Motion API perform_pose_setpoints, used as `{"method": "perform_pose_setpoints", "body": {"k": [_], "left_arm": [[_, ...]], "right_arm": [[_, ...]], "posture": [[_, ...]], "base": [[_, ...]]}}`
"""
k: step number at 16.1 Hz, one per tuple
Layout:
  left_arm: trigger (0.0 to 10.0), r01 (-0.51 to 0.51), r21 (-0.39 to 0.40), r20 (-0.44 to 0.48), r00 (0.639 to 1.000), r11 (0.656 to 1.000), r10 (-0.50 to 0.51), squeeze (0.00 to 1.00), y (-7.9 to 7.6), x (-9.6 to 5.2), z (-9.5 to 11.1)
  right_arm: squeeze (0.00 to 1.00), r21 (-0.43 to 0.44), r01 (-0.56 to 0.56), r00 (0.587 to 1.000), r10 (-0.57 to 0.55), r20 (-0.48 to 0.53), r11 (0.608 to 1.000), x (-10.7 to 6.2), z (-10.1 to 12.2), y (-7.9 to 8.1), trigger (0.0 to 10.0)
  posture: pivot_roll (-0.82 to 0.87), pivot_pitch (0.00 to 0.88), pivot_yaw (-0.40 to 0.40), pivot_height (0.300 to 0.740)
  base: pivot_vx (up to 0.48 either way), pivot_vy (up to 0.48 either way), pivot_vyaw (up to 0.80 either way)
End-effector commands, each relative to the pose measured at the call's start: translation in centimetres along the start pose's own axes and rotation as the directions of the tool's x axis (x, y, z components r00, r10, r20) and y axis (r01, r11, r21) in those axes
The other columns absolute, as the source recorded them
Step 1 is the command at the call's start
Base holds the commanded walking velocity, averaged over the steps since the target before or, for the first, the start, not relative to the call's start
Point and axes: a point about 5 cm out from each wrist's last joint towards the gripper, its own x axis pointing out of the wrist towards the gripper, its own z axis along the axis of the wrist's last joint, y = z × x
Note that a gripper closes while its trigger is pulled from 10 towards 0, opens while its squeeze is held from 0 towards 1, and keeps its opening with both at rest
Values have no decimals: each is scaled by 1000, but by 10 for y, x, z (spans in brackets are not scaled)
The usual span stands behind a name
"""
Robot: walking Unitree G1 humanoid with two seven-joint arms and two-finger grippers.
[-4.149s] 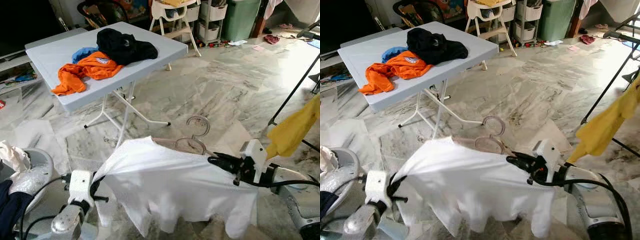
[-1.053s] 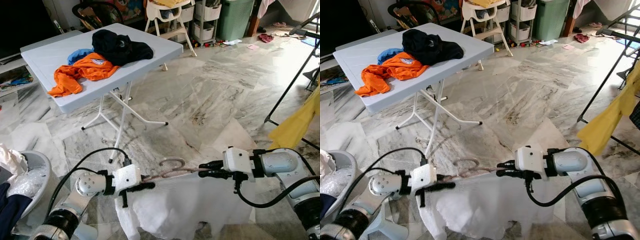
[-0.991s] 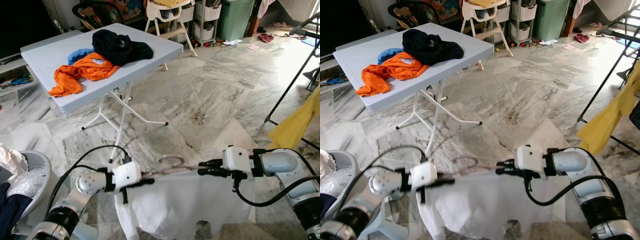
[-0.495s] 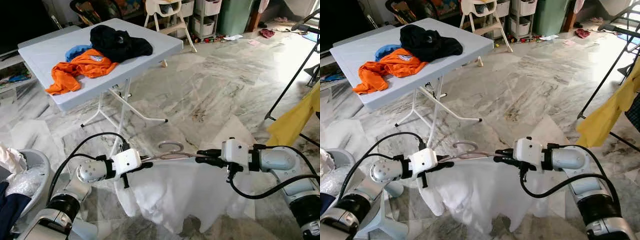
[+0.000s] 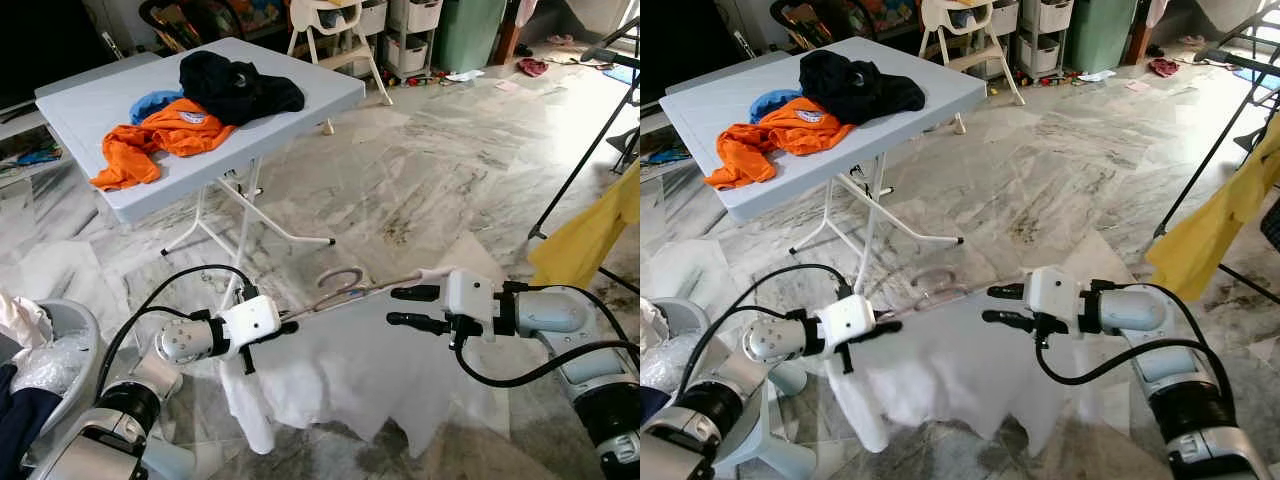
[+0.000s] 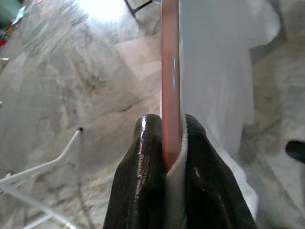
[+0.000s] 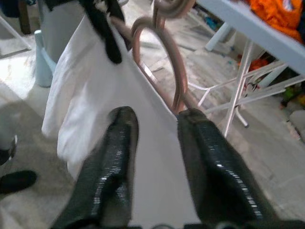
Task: Hang hanger
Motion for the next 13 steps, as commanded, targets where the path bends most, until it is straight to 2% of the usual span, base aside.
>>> {"method": "perform_pose_setpoints", "body": {"k": [1, 5, 8, 11, 12, 13], "left_arm": [[0, -39, 10, -9, 999, 999, 39, 0, 9, -5, 0], [0, -54, 6, -19, 998, 999, 54, 0, 9, -6, -3], [0, -34, 22, -26, 999, 999, 34, 0, 8, -6, -3], [0, 13, 56, -7, 1000, 998, -12, 0, 1, -1, 1], [0, 24, 66, 0, 1000, 998, -24, 0, -2, 1, 2], [0, 29, 70, 1, 1000, 997, -29, 0, -3, 2, 2]], "right_arm": [[1000, -14, -20, 1000, 20, -19, 1000, 0, 3, -4, 10000], [1000, -7, 12, 997, -13, -70, 1000, 2, -1, -10, 10000], [1000, -69, 106, 993, -109, -43, 992, 10, 9, -22, 10000], [996, -104, 126, 986, -136, -92, 987, 21, 6, -23, 10000], [643, -100, 118, 986, -128, -106, 988, 27, 4, -20, 10000], [0, -89, 136, 982, -146, -122, 987, 30, 2, -19, 10000]], "posture": [[-124, 34, 101, 740], [-118, 35, 93, 740], [-117, 37, 90, 740], [-121, 40, 87, 740], [-120, 39, 87, 740], [-119, 38, 86, 740]], "base": [[0, 0, 0], [0, 0, 0], [0, 0, 0], [0, 0, 0], [0, 0, 0], [0, 0, 0]]}}
